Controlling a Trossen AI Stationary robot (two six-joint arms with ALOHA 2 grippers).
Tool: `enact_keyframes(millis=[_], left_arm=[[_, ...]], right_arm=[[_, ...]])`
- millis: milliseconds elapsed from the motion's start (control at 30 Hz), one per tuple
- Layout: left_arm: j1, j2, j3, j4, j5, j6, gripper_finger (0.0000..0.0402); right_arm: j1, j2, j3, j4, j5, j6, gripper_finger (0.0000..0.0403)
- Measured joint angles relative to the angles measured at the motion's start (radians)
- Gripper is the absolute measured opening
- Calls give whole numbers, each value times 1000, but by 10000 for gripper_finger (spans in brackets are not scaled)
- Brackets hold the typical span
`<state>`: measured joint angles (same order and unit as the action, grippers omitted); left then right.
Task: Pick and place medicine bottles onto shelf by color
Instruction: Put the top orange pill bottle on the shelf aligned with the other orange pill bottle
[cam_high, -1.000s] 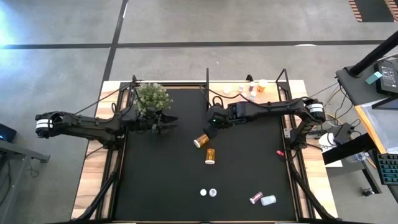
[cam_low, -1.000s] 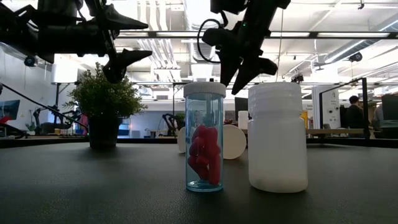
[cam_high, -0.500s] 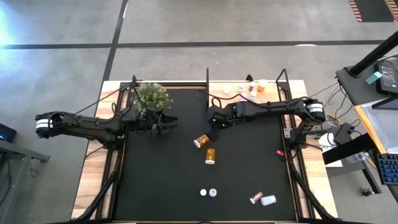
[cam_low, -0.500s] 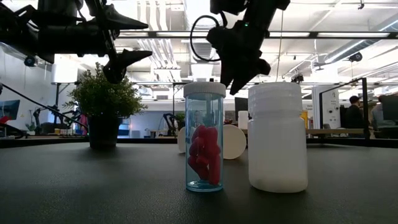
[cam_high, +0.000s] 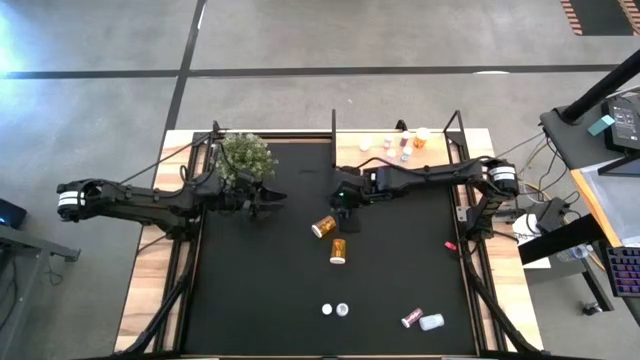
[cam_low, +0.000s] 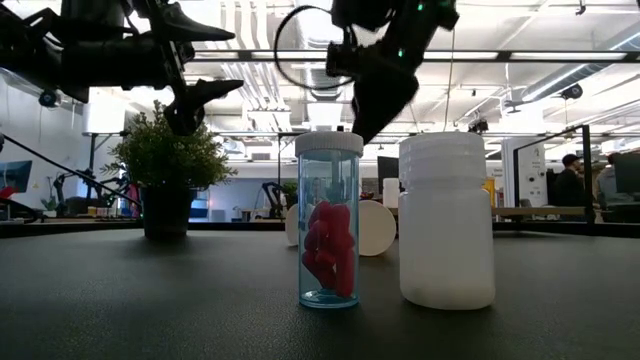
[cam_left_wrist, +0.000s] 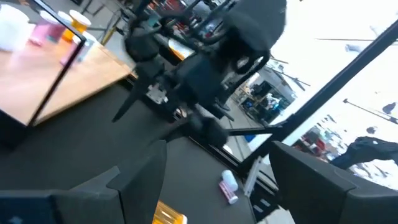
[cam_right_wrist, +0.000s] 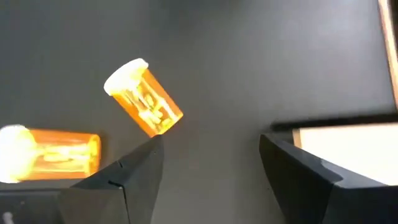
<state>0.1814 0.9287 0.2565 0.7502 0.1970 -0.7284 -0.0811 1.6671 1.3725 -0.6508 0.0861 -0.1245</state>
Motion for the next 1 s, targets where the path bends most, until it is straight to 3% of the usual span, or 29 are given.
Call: enact_keyframes(millis=[133, 300, 467, 1000], left_arm=[[0, -1, 0, 0, 46, -61, 267], [-10, -1, 0, 0, 112, -157, 267], [-34, -2, 0, 0, 116, -158, 267], [-45, -1, 0, 1, 116, -182, 267]], right_arm=[[0, 48, -5, 43, -52, -145, 244], [0, 58, -5, 122, -82, -193, 238], [0, 75, -14, 178, -236, -210, 239], [-3, 218, -18, 232, -243, -262, 240]])
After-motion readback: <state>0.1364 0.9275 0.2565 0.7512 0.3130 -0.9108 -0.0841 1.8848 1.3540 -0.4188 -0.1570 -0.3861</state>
